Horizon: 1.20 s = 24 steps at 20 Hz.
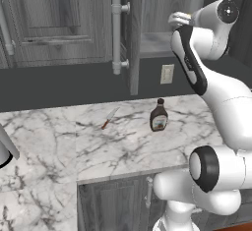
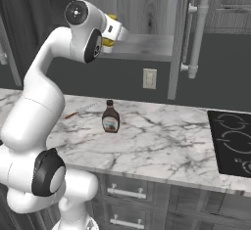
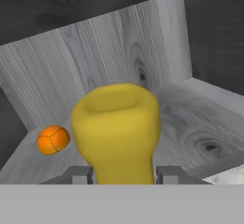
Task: Pick the syrup bottle and mustard from the counter and place them in the cabinet.
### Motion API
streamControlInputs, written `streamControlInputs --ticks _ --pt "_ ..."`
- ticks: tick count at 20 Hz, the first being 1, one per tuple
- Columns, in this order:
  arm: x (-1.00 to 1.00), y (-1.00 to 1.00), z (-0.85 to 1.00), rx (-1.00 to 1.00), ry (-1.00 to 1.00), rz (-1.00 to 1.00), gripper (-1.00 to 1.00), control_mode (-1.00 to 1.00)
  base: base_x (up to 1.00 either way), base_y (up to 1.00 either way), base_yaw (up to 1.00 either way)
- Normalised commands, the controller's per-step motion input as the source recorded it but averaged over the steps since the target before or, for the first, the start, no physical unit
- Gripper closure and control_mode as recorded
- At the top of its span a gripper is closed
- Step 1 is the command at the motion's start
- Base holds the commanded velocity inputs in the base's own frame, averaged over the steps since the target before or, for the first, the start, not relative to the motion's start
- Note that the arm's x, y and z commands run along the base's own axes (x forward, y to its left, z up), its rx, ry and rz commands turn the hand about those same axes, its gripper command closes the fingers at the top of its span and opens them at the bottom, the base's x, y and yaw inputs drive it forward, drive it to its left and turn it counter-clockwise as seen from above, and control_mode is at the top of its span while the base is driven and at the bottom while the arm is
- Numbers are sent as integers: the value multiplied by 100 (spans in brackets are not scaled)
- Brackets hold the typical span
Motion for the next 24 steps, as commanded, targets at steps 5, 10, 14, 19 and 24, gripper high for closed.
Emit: streamControlInputs --ticks 5,10,14,19,24 --pt "30 10 -2 -2 0 1 100 -100 0 0 0" --pt "18 4 0 -3 0 2 100 -100 0 0 0" --pt "10 0 -2 -2 0 2 100 -100 0 0 0" --pt "9 0 -5 -2 0 3 100 -100 0 0 0" --pt "20 2 -6 -2 0 3 100 -100 0 0 0"
